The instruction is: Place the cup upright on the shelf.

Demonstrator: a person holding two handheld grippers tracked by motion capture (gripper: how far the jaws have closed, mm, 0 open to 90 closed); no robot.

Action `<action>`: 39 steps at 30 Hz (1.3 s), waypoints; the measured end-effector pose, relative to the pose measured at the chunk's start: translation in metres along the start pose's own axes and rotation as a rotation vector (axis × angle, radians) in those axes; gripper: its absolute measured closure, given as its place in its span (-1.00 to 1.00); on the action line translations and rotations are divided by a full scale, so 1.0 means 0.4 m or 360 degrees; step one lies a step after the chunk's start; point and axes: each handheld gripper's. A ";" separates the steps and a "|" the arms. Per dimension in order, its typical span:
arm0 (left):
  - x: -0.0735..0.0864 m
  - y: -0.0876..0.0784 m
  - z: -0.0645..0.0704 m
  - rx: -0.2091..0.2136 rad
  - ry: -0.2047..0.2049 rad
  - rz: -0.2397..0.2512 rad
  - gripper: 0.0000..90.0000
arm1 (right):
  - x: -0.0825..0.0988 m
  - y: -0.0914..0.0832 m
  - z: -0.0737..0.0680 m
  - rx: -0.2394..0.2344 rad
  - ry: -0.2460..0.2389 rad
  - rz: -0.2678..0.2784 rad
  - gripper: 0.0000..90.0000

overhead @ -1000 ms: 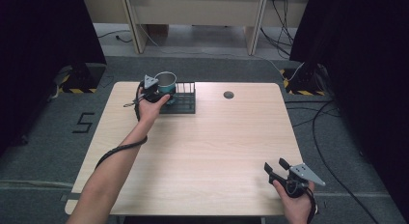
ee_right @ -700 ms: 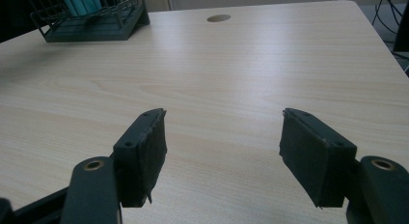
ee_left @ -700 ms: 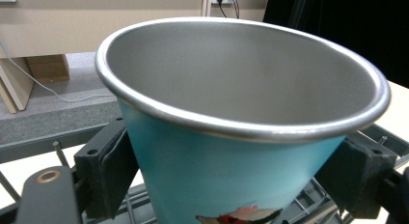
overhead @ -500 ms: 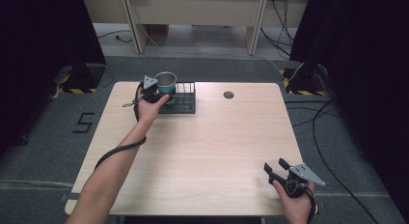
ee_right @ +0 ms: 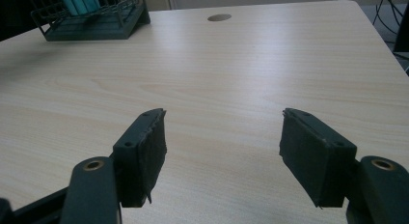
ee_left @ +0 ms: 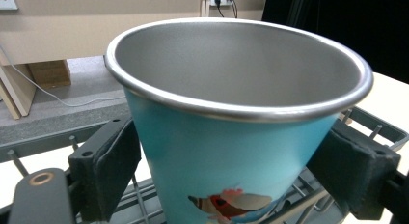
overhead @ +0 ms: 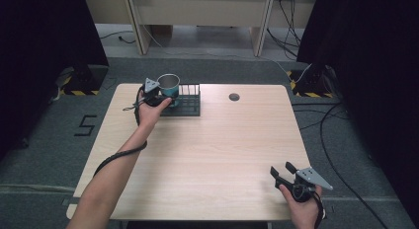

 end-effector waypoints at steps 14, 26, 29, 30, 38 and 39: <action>0.003 -0.025 0.006 -0.0003 0.0001 0.0043 -0.69 | 0.000 0.000 -0.001 -0.0002 -0.0012 -0.0006 -0.25; 0.008 -0.087 0.009 0.0029 0.0067 0.0061 -0.69 | 0.000 0.000 -0.002 0.0003 -0.0008 -0.0006 -0.25; 0.009 -0.105 0.010 0.0045 0.0078 0.0059 -0.69 | 0.000 0.001 -0.002 0.0007 -0.0005 -0.0007 -0.25; 0.009 -0.114 0.011 0.0051 0.0086 0.0058 -0.69 | 0.000 0.001 -0.002 0.0007 -0.0005 -0.0007 -0.25; 0.019 -0.183 0.006 0.0064 0.0113 0.0048 -0.69 | 0.000 0.001 -0.002 0.0010 -0.0004 -0.0007 -0.25; 0.022 -0.192 0.005 0.0065 0.0119 0.0045 -0.69 | 0.000 0.001 -0.002 0.0011 -0.0005 -0.0008 -0.25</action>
Point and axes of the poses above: each handheld gripper's, and its own axes: y roughly forward along the jaws, x roughly out of its underside, z roughly to its right, and after that the axes turned 8 degrees about x, right-handed
